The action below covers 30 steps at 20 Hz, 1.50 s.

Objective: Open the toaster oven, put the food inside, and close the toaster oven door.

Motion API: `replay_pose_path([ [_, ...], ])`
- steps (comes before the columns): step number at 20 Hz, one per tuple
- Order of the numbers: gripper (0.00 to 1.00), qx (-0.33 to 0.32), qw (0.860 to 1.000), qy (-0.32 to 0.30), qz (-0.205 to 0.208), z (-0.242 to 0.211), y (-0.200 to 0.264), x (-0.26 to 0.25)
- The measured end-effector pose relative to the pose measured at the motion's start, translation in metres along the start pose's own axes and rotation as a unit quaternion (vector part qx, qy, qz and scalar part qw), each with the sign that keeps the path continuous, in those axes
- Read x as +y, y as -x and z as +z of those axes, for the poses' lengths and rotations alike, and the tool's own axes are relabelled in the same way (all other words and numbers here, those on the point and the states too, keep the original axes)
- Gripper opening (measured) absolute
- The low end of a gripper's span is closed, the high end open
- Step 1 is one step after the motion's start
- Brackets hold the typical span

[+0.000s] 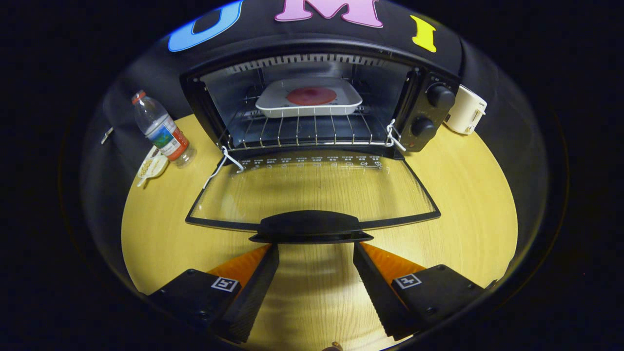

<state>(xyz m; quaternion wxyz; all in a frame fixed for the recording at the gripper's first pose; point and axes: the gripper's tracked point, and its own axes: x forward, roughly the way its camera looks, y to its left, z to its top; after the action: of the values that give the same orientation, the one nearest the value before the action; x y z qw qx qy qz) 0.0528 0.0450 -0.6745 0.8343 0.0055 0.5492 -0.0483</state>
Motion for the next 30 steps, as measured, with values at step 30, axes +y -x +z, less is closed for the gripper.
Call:
replay_pose_path([
  [30, 0.99, -0.364, 0.931, 0.024, 0.034, 0.231, 0.275, -0.079],
])
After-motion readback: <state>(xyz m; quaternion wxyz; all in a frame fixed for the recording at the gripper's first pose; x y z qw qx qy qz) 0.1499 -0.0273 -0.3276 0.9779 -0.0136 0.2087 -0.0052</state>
